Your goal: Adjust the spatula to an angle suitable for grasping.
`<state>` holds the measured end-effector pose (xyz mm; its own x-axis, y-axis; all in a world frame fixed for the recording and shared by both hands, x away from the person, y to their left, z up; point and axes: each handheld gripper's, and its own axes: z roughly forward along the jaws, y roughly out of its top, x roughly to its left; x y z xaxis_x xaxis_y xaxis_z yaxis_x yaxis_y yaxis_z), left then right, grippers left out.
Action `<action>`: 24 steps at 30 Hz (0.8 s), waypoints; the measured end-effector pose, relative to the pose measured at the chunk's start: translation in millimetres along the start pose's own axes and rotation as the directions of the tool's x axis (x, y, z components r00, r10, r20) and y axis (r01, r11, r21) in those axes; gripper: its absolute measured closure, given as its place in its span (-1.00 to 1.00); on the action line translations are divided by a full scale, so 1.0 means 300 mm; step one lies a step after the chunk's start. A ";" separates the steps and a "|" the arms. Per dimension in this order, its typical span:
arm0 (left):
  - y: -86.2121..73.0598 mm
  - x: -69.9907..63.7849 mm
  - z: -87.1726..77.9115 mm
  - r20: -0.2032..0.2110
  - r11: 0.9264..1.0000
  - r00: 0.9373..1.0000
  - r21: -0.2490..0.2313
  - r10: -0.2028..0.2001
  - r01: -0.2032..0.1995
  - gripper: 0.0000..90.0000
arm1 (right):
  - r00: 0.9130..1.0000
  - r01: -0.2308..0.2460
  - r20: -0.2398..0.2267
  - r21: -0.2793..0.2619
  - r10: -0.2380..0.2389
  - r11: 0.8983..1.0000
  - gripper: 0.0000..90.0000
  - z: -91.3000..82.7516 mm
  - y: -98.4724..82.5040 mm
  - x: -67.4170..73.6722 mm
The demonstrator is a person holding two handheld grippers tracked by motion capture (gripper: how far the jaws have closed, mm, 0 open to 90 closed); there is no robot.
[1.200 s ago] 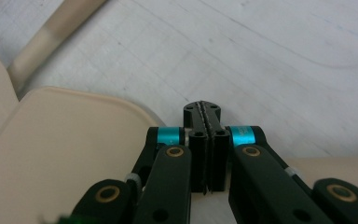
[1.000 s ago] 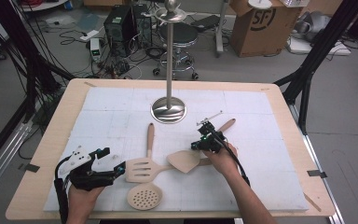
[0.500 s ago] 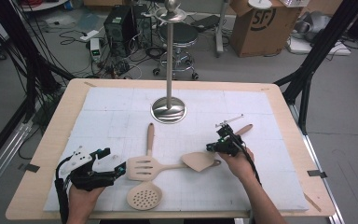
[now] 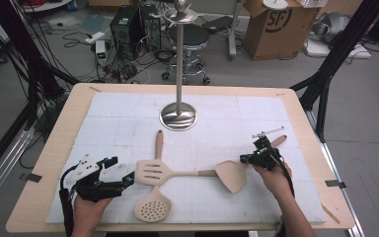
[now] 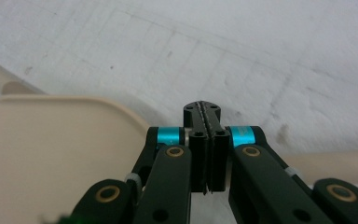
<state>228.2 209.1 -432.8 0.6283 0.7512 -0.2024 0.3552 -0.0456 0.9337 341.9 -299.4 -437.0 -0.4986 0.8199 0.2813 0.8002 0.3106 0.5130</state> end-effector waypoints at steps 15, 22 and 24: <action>0.000 -0.005 0.006 0.000 1.000 1.000 0.005 0.006 -0.006 -0.68 | 0.997 -0.013 -0.072 0.013 0.014 1.000 1.00 -0.054 -0.075 -0.020; -0.001 -0.006 0.007 0.001 1.000 1.000 0.010 0.007 -0.007 -0.68 | 0.992 -0.028 -0.124 0.003 0.028 1.000 1.00 -0.079 -0.124 -0.013; -0.001 -0.008 0.010 0.000 1.000 1.000 0.011 0.008 -0.008 -0.68 | 0.993 -0.038 -0.117 -0.032 0.034 0.999 0.99 -0.092 -0.136 -0.017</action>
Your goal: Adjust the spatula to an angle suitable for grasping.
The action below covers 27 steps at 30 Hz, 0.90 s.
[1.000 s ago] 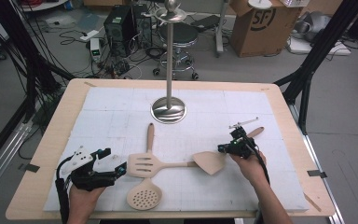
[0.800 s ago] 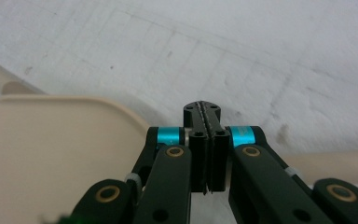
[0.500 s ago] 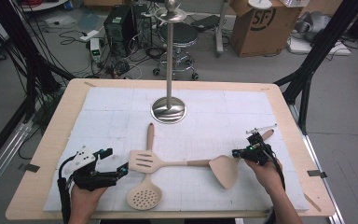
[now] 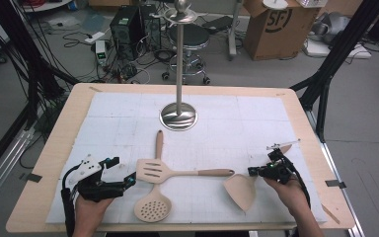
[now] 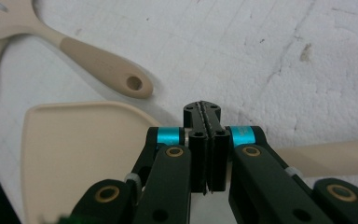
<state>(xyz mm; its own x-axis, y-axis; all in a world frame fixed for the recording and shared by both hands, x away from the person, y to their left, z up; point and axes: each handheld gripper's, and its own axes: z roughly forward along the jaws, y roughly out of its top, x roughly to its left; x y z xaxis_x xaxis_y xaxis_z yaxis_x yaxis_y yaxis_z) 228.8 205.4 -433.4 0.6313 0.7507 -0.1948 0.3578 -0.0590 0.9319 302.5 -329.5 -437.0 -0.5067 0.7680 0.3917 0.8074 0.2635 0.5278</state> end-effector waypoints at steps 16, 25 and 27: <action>0.004 -0.007 0.017 0.011 1.000 1.000 0.005 0.004 -0.004 -0.68 | 0.943 -0.265 0.154 -0.197 0.296 0.944 0.99 -0.129 -0.089 -0.270; -0.003 0.011 -0.004 -0.005 1.000 1.000 0.001 -0.012 0.012 -0.68 | 0.937 -0.290 0.146 -0.184 0.318 0.939 0.99 -0.024 0.060 -0.261; -0.005 0.011 -0.008 -0.005 1.000 1.000 0.001 -0.011 0.011 -0.68 | 0.948 -0.271 0.130 -0.156 0.292 0.950 0.99 0.008 0.088 -0.241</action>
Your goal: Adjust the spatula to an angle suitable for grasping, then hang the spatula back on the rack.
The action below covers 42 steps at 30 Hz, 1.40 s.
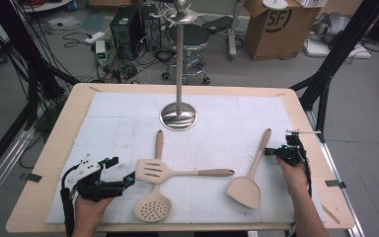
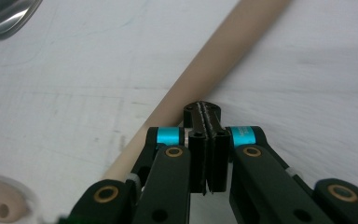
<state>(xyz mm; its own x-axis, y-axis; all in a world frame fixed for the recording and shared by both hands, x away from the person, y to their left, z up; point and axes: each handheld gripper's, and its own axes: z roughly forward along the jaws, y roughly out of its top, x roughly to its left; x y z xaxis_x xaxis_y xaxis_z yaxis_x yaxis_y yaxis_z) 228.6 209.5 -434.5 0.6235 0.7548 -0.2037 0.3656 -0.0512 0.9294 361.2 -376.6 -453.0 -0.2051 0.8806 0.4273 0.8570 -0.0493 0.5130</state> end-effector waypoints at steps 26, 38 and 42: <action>0.009 0.004 0.011 0.009 1.000 1.000 -0.014 -0.011 0.011 -0.68 | 0.981 0.142 -0.143 0.070 -0.131 0.987 0.38 0.075 0.036 0.241; 0.023 -0.013 0.049 0.028 1.000 1.000 -0.017 -0.002 0.002 -0.68 | 0.973 0.195 -0.149 0.123 -0.176 0.973 0.33 0.074 -0.039 0.281; 0.024 -0.013 0.048 0.029 1.000 1.000 -0.019 0.001 0.000 -0.68 | 0.970 0.215 -0.144 0.113 -0.198 0.970 0.38 0.081 -0.058 0.291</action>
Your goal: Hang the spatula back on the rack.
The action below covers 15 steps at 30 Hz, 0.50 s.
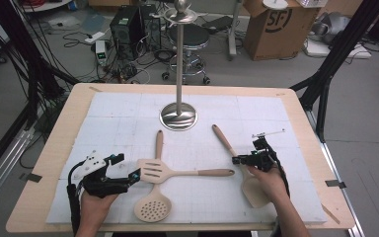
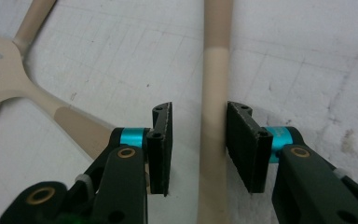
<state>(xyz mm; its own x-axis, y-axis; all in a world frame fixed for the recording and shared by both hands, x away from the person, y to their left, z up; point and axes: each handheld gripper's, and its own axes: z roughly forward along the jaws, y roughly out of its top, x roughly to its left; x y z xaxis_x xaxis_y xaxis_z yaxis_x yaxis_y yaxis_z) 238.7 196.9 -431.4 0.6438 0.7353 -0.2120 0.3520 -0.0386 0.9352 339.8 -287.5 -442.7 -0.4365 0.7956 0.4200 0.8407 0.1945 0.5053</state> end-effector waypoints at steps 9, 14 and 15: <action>-0.004 -0.003 -0.007 0.004 1.000 1.000 0.008 0.004 -0.004 -0.68 | 0.987 0.099 0.131 -0.011 -0.097 0.995 0.52 0.020 -0.027 0.049; -0.005 -0.003 -0.019 -0.006 1.000 1.000 0.005 0.003 -0.003 -0.68 | 0.968 0.154 0.201 -0.016 -0.148 0.988 0.66 0.029 -0.036 0.070; -0.006 -0.003 -0.020 -0.007 1.000 1.000 0.005 0.001 -0.001 -0.68 | 0.966 0.161 0.210 -0.017 -0.154 0.987 0.69 0.029 -0.037 0.071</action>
<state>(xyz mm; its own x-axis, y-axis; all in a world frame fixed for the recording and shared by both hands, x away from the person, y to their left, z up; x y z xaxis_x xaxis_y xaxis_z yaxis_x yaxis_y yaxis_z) 233.4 200.5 -431.1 0.6395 0.7399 -0.2087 0.3544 -0.0428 0.9341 323.8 -267.7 -445.9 -0.4836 0.8587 0.1698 0.7540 0.3102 0.5790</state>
